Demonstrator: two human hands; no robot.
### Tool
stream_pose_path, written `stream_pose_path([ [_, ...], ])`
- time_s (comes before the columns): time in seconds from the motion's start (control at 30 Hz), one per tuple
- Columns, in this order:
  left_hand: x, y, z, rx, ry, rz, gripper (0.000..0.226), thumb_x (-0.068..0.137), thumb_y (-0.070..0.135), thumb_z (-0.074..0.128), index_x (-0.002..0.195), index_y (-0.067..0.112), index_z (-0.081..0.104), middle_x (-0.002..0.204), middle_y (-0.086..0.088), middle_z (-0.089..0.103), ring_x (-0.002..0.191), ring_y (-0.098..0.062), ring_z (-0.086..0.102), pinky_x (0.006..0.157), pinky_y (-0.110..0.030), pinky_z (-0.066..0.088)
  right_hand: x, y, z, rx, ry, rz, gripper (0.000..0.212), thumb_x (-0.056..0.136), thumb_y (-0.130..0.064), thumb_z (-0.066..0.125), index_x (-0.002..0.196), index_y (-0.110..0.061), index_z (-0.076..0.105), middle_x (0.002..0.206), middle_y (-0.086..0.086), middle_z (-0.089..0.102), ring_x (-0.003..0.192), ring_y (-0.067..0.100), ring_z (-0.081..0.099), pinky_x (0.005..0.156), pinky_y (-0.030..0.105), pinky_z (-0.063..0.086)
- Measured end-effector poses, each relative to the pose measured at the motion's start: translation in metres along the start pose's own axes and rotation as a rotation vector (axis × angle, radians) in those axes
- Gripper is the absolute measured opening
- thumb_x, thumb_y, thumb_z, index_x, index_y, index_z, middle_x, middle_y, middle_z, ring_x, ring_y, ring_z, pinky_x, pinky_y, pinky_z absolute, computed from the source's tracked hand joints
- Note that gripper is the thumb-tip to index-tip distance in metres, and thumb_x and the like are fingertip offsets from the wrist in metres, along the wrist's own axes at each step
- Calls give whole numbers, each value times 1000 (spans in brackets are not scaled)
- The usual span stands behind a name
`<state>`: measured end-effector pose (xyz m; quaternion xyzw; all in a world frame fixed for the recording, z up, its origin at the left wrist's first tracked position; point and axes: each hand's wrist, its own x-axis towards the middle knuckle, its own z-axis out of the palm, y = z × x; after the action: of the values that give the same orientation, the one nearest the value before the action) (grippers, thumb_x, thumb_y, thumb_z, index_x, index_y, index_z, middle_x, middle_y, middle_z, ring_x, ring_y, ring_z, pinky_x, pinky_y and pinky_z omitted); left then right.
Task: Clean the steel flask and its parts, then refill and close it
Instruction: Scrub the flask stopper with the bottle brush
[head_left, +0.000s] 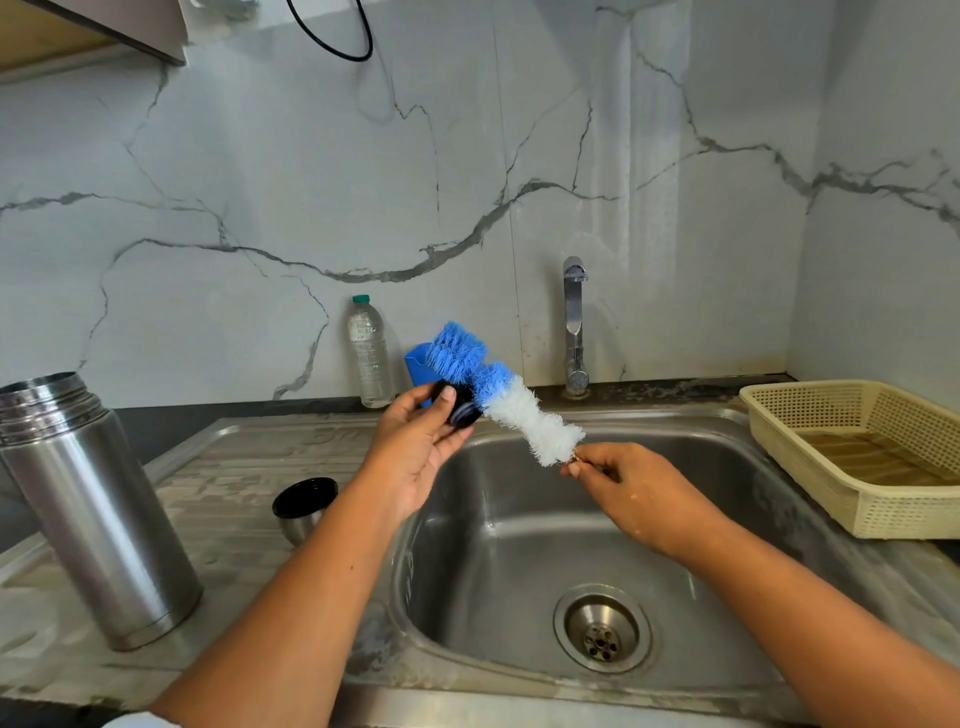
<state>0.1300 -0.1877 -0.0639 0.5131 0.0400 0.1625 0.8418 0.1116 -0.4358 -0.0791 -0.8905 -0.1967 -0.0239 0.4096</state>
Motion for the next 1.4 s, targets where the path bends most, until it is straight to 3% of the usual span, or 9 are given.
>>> stream_pose_path([
  [0.17,8,9,-9,-110,101,40,41,93,13,69,131,2,57,120,-21,71,105,-27,74,84,-35,63,-4,5,-6,-29,-53,0,19,104,-39,51,102,-40,69,70,-6,62,58,5,49,60,25,45],
  [0.33,-2,5,6,-125,41,-61,24,92,13,71,111,0,65,107,-17,77,108,-26,73,94,-36,58,-1,3,-1,7,-5,2,21,104,-38,51,107,-36,71,62,-9,55,52,4,44,52,21,40],
  [0.43,-2,6,7,-178,58,-56,27,93,19,70,113,2,64,111,-19,74,110,-27,71,86,-34,59,-2,4,-1,4,-14,2,21,104,-38,50,107,-36,71,63,-8,55,52,5,43,52,21,40],
  [0.6,-7,7,9,-298,-18,-78,32,100,20,63,125,1,59,117,-26,72,97,-35,76,77,-46,65,-1,4,2,7,-16,9,22,105,-37,48,109,-37,70,64,-8,55,53,5,45,52,21,40],
  [0.77,-5,14,6,-406,-39,-152,32,106,13,52,131,-7,55,120,-30,70,115,-39,68,96,-50,57,0,6,-1,-4,27,22,21,105,-38,49,110,-36,69,63,-8,55,50,3,43,49,18,37],
  [0.9,-5,15,6,-391,-61,-155,29,103,0,50,130,-10,54,118,-32,70,117,-39,66,95,-49,59,-1,5,-3,-9,45,15,21,105,-40,49,110,-36,69,63,-7,56,51,4,44,48,17,37],
  [1.07,-6,14,5,-356,-39,-128,24,99,5,61,121,-4,60,119,-27,69,114,-34,69,91,-46,60,-2,3,-3,4,31,-10,20,105,-41,49,110,-38,68,68,-7,59,52,3,44,46,14,38],
  [1.27,4,9,0,-353,9,-52,36,98,7,62,132,-4,55,129,-27,66,120,-35,66,92,-45,60,-1,4,-1,41,0,-19,18,104,-38,52,101,-40,69,54,-14,51,48,2,41,47,18,37],
  [1.4,2,7,0,-203,-15,-19,33,98,8,63,130,0,59,124,-22,70,116,-31,70,93,-40,60,-1,4,-1,36,-2,-12,19,104,-37,51,103,-38,70,59,-11,53,47,2,40,46,17,37],
])
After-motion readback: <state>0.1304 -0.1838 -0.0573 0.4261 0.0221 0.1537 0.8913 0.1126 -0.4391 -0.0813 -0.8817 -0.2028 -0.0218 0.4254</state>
